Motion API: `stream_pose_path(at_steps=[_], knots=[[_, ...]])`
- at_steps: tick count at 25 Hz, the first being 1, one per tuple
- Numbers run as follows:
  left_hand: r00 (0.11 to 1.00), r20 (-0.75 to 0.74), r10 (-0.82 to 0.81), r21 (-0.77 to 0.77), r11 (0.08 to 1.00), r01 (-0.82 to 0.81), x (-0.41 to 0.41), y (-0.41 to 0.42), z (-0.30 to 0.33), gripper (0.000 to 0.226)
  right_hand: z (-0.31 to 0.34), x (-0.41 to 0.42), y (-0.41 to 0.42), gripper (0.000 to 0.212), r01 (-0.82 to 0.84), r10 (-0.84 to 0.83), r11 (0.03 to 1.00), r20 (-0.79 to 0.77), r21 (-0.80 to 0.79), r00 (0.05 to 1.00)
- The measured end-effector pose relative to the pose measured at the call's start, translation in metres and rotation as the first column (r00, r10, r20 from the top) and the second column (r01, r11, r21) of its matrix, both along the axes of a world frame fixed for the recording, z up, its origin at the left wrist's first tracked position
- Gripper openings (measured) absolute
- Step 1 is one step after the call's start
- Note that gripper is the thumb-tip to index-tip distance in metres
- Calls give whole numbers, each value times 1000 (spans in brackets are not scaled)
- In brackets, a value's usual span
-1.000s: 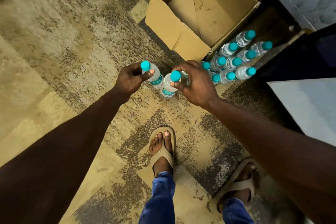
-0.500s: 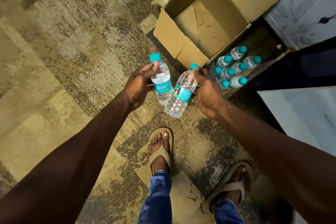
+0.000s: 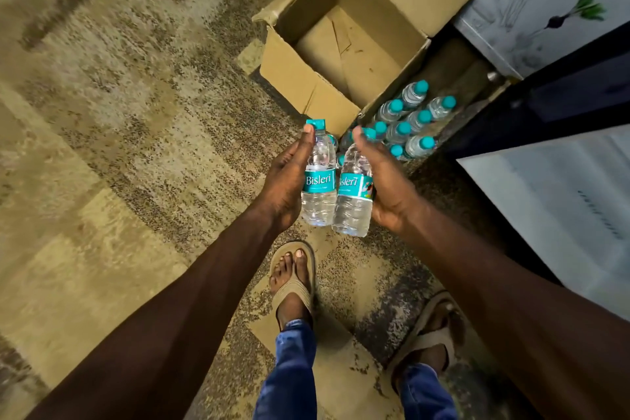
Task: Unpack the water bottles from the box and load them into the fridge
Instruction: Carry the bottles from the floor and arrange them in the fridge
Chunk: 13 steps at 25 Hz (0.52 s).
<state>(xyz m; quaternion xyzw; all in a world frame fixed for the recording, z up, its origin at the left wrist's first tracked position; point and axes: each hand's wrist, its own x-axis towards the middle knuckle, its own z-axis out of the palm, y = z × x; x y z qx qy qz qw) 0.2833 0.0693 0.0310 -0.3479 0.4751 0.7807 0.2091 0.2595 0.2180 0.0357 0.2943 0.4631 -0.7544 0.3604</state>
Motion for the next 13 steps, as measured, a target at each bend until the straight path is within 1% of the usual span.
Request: stream_pose_path(at_steps=[1,2,4,5,9,12,13], knots=[[1000,-6,-15,5,1000,15,1,5,1,62,0,1,6,35,26,-25,1000,-23,9,999],[1000,-6,-27,12,1000,27,2,10,1,64,0,3,11,31,64,-63,998,-31,19,998],[999,11,-36,28,999,36,4,18,2,67,2,5,23,48,115,-115,993,-32,10,993],[999,24,-37,37,999,36,4,23,4,67,6,6,29,52,136,-137,991,-41,-6,990],[997,30,-71,53,996,69,1,44,22,66,19,13,53,46,138,-135,990,-72,34,988],[992,5,-122,76,990,122,0,63,36,77,33,18,73,44,115,-110,992,-103,49,989],[990,-16,-143,98,985,144,0,70,39,77,40,19,80,45,107,-99,992,-117,64,988]])
